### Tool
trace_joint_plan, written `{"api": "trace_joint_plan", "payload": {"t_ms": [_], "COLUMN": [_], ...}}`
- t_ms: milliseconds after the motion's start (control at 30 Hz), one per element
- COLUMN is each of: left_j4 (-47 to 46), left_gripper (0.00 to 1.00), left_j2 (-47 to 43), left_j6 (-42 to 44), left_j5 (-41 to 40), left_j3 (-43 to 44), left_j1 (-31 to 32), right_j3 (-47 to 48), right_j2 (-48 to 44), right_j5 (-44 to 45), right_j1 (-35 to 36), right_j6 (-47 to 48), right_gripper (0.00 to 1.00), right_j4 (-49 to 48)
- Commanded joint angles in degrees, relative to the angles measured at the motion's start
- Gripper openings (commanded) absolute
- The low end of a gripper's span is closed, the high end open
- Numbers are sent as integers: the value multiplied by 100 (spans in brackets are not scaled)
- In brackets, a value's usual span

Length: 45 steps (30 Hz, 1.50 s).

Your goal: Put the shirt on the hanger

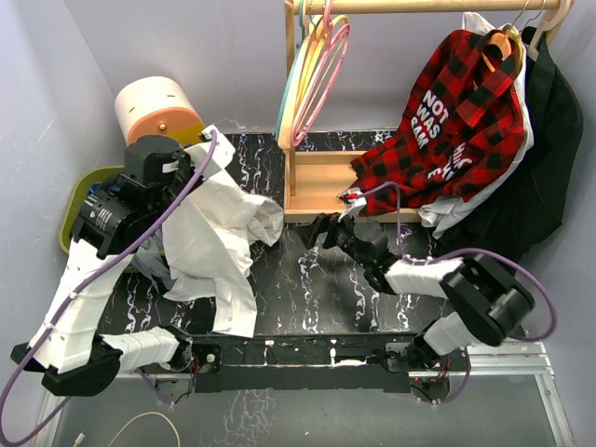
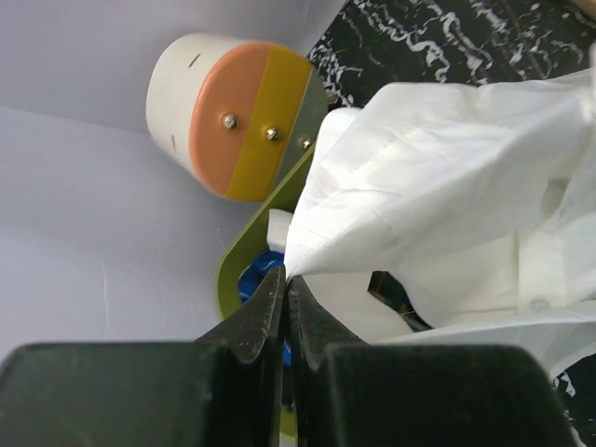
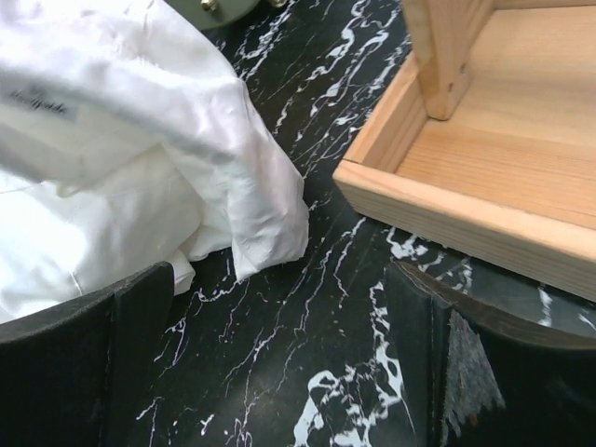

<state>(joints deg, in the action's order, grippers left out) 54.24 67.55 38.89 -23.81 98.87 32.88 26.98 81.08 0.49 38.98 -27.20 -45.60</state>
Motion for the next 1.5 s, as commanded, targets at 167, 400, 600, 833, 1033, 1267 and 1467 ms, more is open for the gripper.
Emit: {"api": "trace_joint_plan", "payload": {"t_ms": [167,400,600,833,1033,1267,1467], "left_j4": [147,145,151,131,133,151,186], "left_gripper": [0,0,0,0,0,0,0], "left_j2": [-144,-124,-95,-77,-75,-90,-119], "left_j6": [241,164,128,112,105,58,39], "left_j5": [-325,-275,-249,-246,-230,-173,-92], "left_j3": [-36,-69,-80,-165,-184,-254,-278], "left_j1": [-441,-553,-598,-625,-660,-702,-734], "right_j3": [1329,1613,1106,505,361,1139,1861], "right_j2": [1460,2039,1930,1469,1512,2164,2884], "right_j5": [-1584,-1784,-1485,-1151,-1408,-907,-666], "right_j1": [31,264,281,284,449,698,698], "right_j6": [-26,40,64,127,491,1351,1421], "right_gripper": [99,99,99,99,99,99,94], "right_j4": [-1701,-1694,-1878,-2130,-2466,-2217,-2037]}}
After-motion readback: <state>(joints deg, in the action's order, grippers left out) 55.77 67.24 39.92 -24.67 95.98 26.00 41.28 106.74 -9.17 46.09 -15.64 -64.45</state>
